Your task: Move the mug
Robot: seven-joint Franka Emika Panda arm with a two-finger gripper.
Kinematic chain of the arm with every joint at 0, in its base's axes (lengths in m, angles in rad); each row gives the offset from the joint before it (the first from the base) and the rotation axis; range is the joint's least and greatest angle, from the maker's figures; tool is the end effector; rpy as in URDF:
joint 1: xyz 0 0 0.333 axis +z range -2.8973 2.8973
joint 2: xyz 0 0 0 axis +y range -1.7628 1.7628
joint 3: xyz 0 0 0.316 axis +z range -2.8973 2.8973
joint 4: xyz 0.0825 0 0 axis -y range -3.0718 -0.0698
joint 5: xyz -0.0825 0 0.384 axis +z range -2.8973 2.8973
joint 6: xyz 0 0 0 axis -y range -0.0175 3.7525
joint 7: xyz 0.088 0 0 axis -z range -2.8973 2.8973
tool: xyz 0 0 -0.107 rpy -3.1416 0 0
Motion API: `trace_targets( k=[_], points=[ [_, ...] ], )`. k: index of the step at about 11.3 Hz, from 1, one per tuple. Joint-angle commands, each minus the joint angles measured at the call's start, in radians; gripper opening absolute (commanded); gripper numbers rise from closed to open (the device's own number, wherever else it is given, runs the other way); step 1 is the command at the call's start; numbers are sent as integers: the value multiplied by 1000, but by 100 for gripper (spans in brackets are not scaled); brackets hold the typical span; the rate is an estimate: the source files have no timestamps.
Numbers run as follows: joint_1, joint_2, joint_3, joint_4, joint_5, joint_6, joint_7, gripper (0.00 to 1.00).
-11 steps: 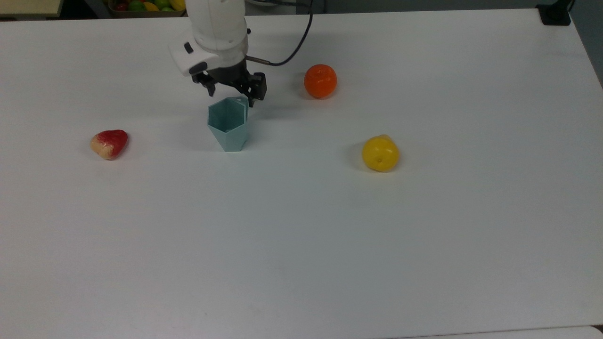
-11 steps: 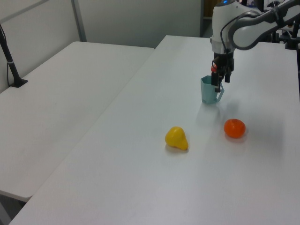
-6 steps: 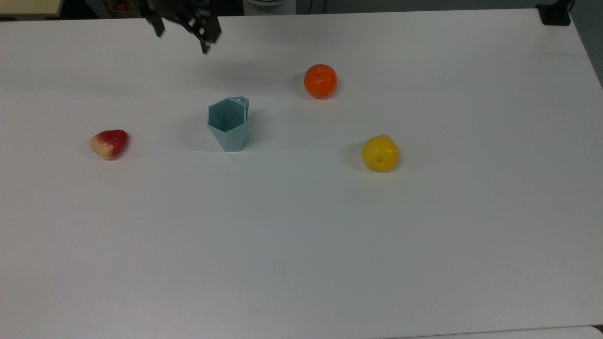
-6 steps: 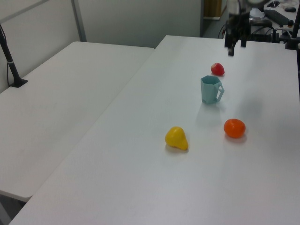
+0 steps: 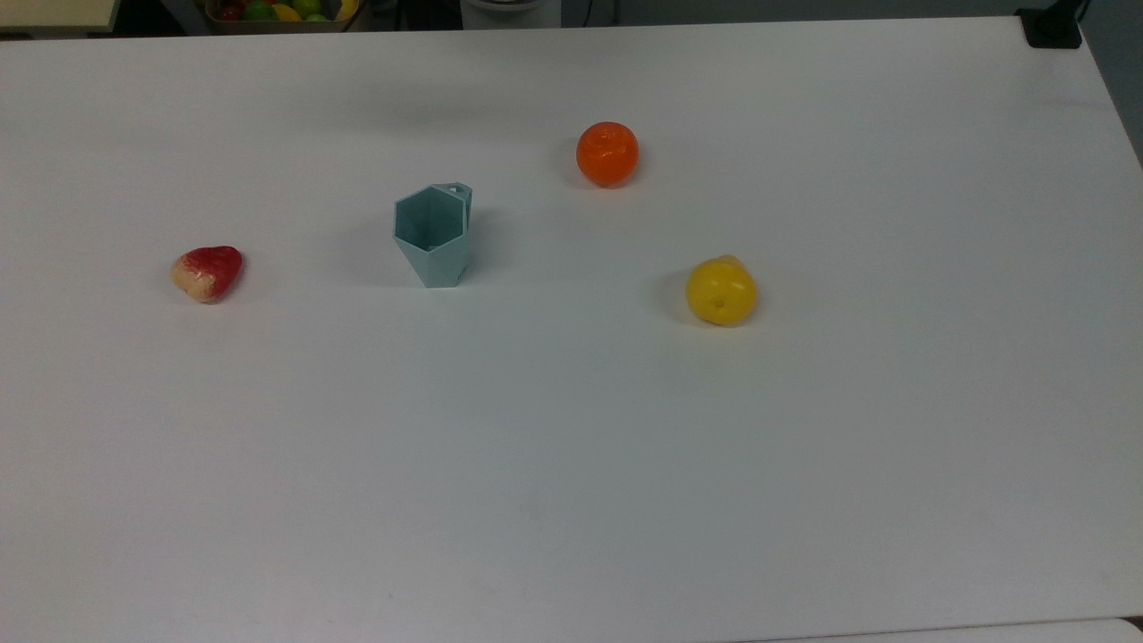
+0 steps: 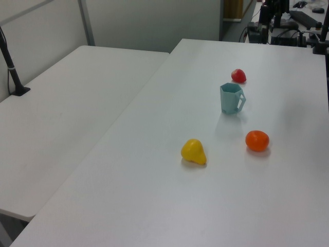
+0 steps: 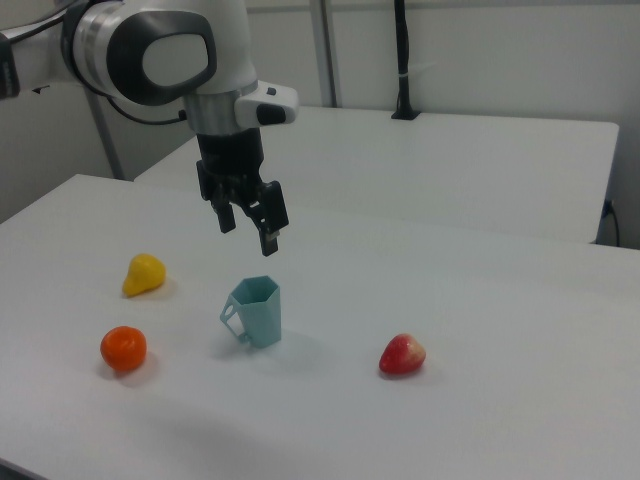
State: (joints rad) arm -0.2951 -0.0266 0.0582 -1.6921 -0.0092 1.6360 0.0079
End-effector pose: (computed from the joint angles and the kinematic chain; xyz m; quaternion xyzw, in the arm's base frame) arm 0.5335 -0.1294 0.5873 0.9924 -0.1217 -0.0153 0.0036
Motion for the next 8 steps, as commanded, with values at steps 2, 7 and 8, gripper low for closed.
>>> trace_targets(
  k=[2,7,8],
  points=[
    [97,1,-88,19,6,-30,-17,100],
    [211,-3,-196,19,5,-54,-22,100],
    [211,-3,-198,19,3,-56,-19,100]
  ],
)
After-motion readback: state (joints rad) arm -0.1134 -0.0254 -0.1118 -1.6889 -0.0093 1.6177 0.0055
